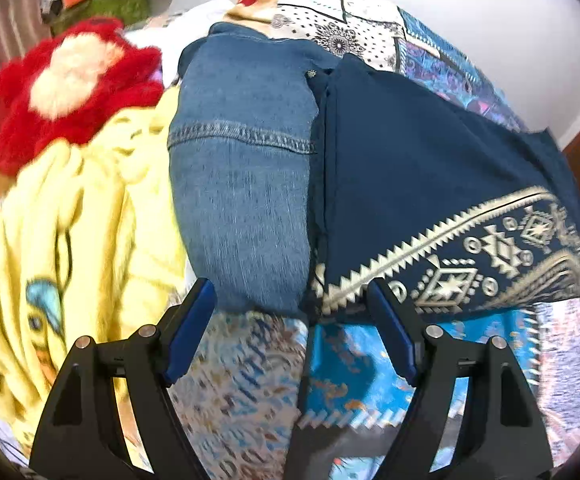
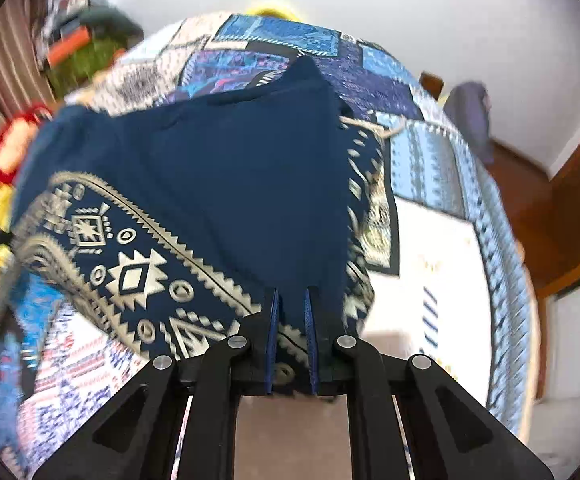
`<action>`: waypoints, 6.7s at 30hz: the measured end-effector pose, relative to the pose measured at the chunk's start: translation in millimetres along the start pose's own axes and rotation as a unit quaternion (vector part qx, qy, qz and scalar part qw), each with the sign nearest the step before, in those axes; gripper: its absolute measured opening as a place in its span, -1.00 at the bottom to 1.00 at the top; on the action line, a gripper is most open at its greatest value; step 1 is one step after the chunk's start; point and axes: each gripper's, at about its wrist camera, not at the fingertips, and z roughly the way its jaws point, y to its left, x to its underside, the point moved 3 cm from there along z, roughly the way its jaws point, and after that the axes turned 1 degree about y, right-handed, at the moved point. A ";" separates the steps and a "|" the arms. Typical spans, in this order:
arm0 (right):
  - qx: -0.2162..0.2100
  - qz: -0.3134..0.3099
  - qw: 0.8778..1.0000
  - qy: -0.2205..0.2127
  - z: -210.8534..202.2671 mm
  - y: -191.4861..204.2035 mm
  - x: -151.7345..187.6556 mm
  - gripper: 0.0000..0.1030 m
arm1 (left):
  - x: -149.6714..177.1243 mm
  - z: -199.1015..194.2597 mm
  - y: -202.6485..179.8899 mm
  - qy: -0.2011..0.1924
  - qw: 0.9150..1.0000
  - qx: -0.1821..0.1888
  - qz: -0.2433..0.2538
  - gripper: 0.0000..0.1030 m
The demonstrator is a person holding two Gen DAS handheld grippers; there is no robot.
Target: Fold large clothes
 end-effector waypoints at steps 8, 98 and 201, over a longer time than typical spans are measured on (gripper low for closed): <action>-0.002 0.053 0.999 -0.006 -24.9 -15.3 12.9 -0.85 | 26.5 9.9 -22.5 0.043 0.970 0.208 -0.114 0.52; -0.098 0.018 0.990 -0.096 -128.6 55.6 -6.3 -0.85 | -19.7 -76.3 -239.0 -0.112 0.950 0.070 0.282 0.48; -0.303 0.005 0.953 0.011 18.5 276.2 -161.1 -0.38 | -147.0 -40.7 4.4 -0.022 0.972 0.235 0.012 0.08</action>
